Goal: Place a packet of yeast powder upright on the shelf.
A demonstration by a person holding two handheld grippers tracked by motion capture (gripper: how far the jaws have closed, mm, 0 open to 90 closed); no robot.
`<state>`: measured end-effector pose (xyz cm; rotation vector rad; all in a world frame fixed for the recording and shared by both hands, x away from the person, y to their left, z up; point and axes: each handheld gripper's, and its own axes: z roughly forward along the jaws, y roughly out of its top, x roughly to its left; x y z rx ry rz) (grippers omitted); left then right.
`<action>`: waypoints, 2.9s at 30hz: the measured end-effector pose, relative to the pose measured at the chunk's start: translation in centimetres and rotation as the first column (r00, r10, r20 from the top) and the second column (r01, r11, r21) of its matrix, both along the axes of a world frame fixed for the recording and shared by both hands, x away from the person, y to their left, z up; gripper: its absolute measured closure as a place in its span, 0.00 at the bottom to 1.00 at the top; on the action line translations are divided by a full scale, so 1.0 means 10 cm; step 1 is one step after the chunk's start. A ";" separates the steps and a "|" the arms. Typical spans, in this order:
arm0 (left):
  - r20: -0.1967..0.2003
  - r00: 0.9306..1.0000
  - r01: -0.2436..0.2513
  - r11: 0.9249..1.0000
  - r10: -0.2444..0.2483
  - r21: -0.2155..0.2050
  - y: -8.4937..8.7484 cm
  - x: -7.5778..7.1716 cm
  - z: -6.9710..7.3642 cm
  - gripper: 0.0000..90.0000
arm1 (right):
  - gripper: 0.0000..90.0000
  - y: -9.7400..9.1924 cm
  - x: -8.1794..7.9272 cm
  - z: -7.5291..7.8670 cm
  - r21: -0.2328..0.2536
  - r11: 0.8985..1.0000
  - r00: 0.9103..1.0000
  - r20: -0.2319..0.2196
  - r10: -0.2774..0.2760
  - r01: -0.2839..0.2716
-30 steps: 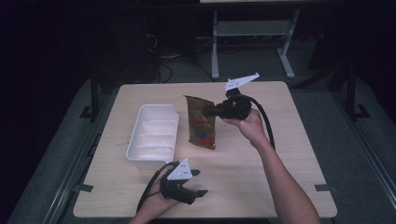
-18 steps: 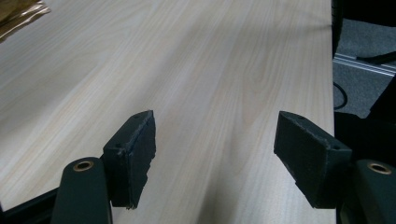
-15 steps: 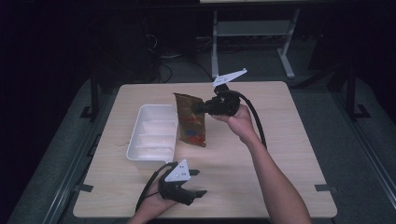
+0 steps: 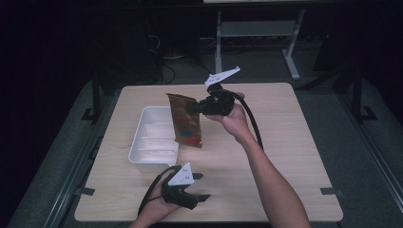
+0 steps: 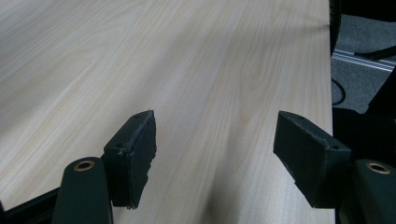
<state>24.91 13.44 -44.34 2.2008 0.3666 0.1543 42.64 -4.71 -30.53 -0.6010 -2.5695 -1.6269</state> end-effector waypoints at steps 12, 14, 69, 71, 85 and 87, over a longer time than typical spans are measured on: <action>0.002 1.000 -0.009 1.000 0.009 -0.007 0.03 0.02 0.01 0.32 | 0.93 0.18 0.03 0.10 -0.004 1.000 1.000 0.017 0.025 -0.024; 0.005 1.000 -0.010 1.000 0.010 -0.003 0.03 0.01 0.01 0.32 | 0.93 0.21 0.02 0.13 0.007 1.000 0.999 0.028 0.027 -0.027; -0.017 1.000 -0.020 0.999 0.019 -0.033 0.12 0.06 0.02 0.32 | 0.93 1.14 0.29 -0.32 -0.010 0.995 0.994 -0.045 0.095 -0.095; -0.018 1.000 -0.022 0.999 0.021 -0.035 0.12 0.06 0.02 0.32 | 0.93 1.14 0.29 -0.36 -0.011 0.995 0.994 -0.051 0.094 -0.094; -0.021 1.000 -0.020 1.000 0.019 -0.024 0.11 0.06 0.01 0.32 | 0.92 1.13 0.30 -0.59 -0.003 0.996 0.991 -0.103 0.088 -0.089; -0.020 1.000 -0.019 1.000 0.019 -0.024 0.11 0.06 0.01 0.32 | 0.92 1.13 0.30 -0.62 0.003 0.996 0.990 -0.110 0.090 -0.090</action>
